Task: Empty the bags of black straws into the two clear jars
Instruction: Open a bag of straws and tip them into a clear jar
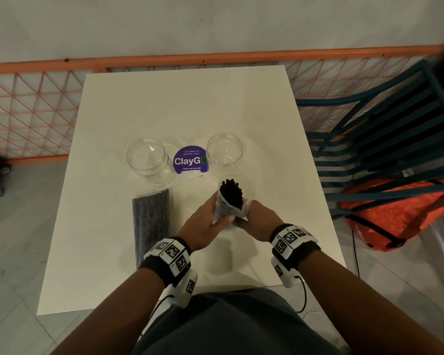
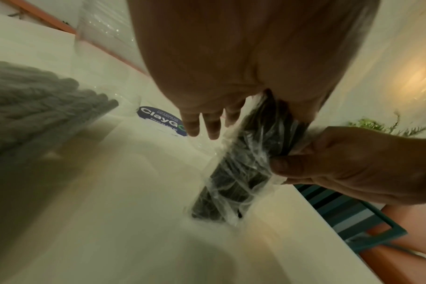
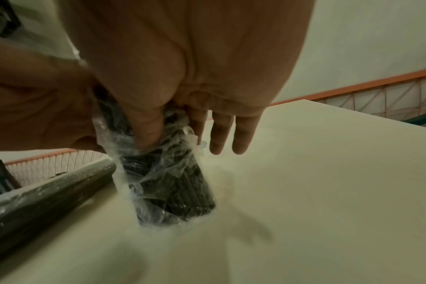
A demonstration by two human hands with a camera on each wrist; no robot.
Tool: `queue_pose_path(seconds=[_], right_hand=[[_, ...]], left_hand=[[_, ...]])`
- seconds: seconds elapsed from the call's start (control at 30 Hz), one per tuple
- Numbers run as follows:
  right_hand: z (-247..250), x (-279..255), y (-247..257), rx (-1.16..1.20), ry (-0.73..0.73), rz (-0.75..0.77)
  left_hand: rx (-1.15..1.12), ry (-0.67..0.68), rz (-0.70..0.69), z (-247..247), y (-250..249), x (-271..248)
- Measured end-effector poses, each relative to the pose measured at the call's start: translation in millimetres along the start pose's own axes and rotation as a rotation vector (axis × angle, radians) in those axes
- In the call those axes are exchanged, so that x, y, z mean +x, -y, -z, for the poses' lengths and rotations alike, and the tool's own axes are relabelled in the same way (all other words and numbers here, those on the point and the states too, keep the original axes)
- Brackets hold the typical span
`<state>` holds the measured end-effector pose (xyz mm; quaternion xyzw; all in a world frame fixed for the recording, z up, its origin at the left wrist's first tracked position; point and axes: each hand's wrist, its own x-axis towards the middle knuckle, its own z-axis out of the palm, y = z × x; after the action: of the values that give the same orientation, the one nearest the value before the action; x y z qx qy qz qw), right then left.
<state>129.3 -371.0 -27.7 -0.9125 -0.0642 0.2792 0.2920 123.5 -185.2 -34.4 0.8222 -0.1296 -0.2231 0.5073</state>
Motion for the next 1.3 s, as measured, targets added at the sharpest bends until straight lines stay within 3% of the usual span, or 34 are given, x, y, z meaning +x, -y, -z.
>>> queue_pose_path(seconds=[0.1, 0.27, 0.4, 0.6, 0.7, 0.77, 0.87, 0.97, 1.03, 1.13, 1.2, 1.3], right_hand=[[1, -2, -2, -0.053, -0.006, 0.005], [10, -13, 11, 0.348, -0.046, 0.142], [7, -9, 13, 0.255, -0.054, 0.091], [-15, 12, 6, 0.197, -0.007, -0.04], [-16, 15, 4, 0.341, -0.083, -0.134], [-13, 14, 3, 0.532, -0.121, -0.128], [-3, 6, 17, 0.837, -0.123, 0.003], [4, -1, 44, 0.971, -0.076, 0.179], [4, -3, 58, 0.907, -0.085, 0.242], [12, -6, 71, 0.658, -0.144, 0.268], [22, -12, 76, 0.34, -0.213, 0.242], [45, -29, 85, -0.251, -0.353, 0.075]], left_hand=[[0.102, -0.003, 0.008, -2, 7, -3], [0.122, -0.033, 0.081, -14, 16, -2], [0.181, -0.061, 0.107, -19, 21, 2], [0.336, 0.013, 0.132, -22, 25, 1], [0.269, 0.006, 0.12, -21, 16, 2], [0.046, 0.038, 0.171, -16, 11, -2], [-0.254, 0.006, 0.142, -7, 12, -7], [-0.172, -0.165, 0.126, -5, -5, -8], [-0.008, -0.336, 0.13, -6, -17, -5], [-0.042, -0.403, 0.152, -3, -26, -5], [-0.023, -0.397, 0.165, 3, -30, -4], [0.018, -0.378, 0.153, 15, -36, -6]])
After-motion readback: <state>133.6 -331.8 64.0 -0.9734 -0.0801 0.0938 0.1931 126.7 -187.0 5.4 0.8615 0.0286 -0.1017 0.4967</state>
